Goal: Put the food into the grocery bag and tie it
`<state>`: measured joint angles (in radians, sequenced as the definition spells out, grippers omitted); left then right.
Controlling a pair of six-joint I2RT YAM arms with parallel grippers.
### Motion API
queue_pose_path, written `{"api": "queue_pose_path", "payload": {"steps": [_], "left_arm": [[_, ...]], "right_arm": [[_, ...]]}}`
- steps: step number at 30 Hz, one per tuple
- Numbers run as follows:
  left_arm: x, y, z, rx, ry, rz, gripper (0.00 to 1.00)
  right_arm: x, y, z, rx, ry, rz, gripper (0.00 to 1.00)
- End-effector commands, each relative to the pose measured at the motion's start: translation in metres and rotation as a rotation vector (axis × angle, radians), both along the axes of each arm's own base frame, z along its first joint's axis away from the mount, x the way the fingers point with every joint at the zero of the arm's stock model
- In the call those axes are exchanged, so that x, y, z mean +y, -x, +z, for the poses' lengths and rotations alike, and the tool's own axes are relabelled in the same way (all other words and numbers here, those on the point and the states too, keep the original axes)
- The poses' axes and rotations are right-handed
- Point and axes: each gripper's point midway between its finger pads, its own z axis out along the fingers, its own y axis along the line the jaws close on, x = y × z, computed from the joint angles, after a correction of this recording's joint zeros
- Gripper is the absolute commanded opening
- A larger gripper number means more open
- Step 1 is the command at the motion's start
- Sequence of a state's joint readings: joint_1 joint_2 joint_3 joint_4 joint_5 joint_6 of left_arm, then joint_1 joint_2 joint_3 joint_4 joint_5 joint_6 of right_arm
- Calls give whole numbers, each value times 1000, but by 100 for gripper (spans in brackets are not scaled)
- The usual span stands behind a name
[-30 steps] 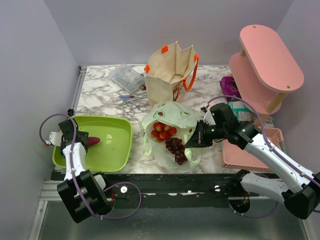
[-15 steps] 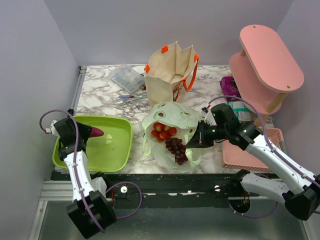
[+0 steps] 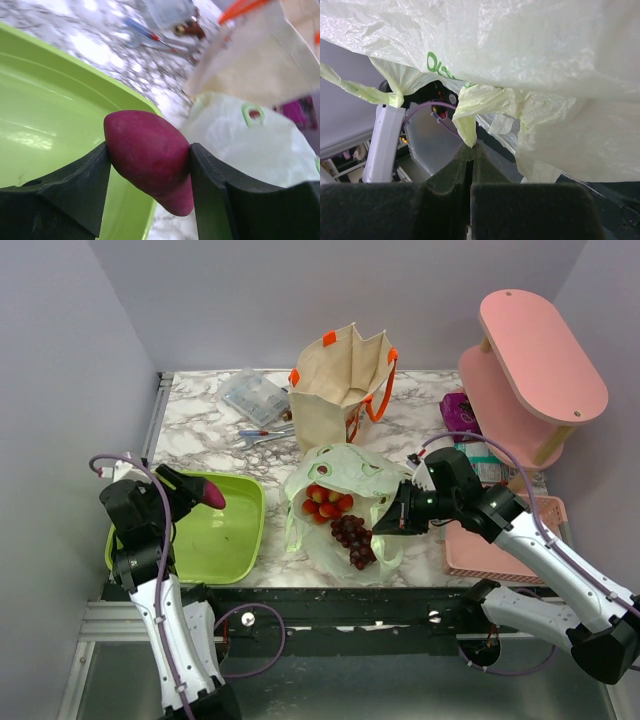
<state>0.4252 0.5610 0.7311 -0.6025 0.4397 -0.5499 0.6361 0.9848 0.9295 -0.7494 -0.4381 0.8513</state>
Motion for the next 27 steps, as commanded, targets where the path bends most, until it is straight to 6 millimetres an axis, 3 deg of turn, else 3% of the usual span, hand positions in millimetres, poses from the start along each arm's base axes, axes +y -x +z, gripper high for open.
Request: {"api": "queue_pose_path", "payload": {"steps": [1, 6, 11, 17, 25, 27], "left_arm": [[-55, 26, 26, -36, -63, -274, 0], [-91, 56, 61, -112, -78, -449, 0], [-131, 101, 91, -219, -56, -729, 0], [-142, 111, 91, -228, -23, -798, 0], [-168, 132, 111, -269, 57, -968, 0], [-173, 129, 108, -250, 58, -992, 0]], "right_arm": [[0, -8, 17, -49, -24, -46, 1], [3, -14, 22, -48, -31, -70, 1], [4, -20, 20, -43, -26, -98, 1], [5, -23, 18, -33, -23, -114, 1], [-1, -22, 16, -35, -7, -141, 1], [-1, -23, 15, -35, -7, -146, 1]]}}
